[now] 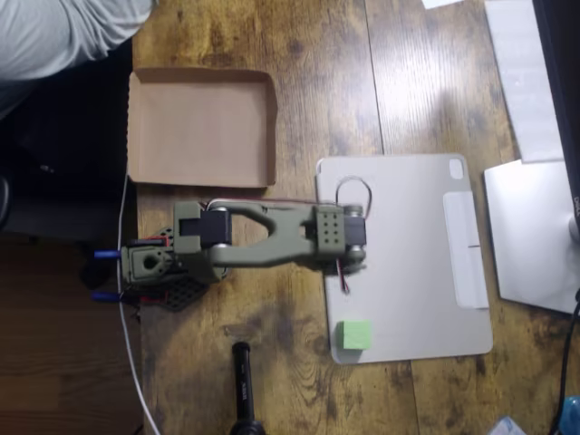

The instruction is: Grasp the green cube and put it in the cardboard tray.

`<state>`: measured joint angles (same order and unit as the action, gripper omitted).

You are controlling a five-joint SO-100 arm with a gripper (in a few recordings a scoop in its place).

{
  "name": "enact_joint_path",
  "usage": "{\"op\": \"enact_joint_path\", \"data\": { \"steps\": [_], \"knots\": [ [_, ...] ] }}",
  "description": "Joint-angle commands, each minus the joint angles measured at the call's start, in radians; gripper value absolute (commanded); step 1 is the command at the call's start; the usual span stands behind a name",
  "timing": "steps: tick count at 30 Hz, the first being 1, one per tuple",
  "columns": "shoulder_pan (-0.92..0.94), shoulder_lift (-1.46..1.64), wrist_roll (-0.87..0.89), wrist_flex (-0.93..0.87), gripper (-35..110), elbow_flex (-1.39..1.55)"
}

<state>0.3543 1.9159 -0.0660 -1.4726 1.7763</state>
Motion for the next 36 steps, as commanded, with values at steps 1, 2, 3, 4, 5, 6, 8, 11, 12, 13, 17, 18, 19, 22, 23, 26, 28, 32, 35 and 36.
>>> {"op": "enact_joint_path", "data": {
  "steps": [1, 2, 3, 4, 5, 6, 8, 11, 12, 13, 17, 18, 19, 22, 23, 26, 28, 32, 35, 36],
  "knots": [
    [0.123, 0.020, -0.048, 0.041, 0, -0.103],
    [0.152, 0.018, -0.061, 0.041, 0, -0.132],
    [0.176, 0.021, -0.078, 0.041, 0, -0.156],
    [0.201, 0.026, -0.100, 0.041, 0, -0.173],
    [0.225, 0.031, -0.126, 0.046, 0, -0.184],
    [0.247, 0.034, -0.150, 0.052, 0, -0.186],
    [0.284, 0.040, -0.196, 0.071, 0, -0.172],
    [0.314, 0.044, -0.253, 0.080, 0, -0.137],
    [0.328, 0.046, -0.276, 0.084, 0, -0.130],
    [0.347, 0.049, -0.299, 0.091, 0, -0.124],
    [0.416, 0.067, -0.362, 0.067, 2, -0.109],
    [0.417, 0.067, -0.370, 0.040, 2, -0.109],
    [0.414, 0.067, -0.370, 0.012, 2, -0.110],
    [0.399, 0.060, -0.368, -0.063, 1, -0.095],
    [0.396, 0.060, -0.364, -0.081, 1, -0.080],
    [0.371, 0.061, -0.348, -0.092, 1, -0.017],
    [0.333, 0.057, -0.319, -0.078, 2, -0.006],
    [0.284, 0.051, -0.261, 0.003, 8, -0.026],
    [0.272, 0.051, -0.255, 0.115, 12, -0.031],
    [0.278, 0.051, -0.261, 0.158, 13, -0.031]
  ]
}}
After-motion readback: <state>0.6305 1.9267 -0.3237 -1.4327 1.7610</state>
